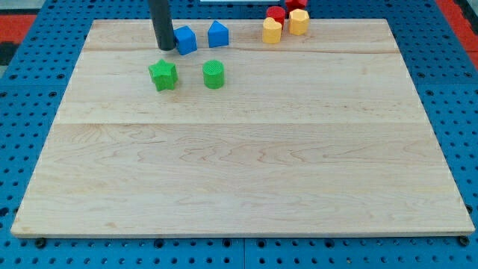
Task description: Push the green star to the bottom side of the board
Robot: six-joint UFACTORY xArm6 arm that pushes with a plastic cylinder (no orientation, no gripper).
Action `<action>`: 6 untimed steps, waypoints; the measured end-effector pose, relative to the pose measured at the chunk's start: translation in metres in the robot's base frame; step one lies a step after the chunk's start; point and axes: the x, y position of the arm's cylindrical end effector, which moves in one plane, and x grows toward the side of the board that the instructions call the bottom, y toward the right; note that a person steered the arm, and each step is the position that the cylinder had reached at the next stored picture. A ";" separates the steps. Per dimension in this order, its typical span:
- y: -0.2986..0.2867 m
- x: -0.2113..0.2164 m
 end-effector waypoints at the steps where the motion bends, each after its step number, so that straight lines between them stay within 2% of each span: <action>1: 0.000 -0.003; 2: 0.000 0.052; 3: -0.012 0.133; 5: -0.027 0.268; 6: -0.020 0.280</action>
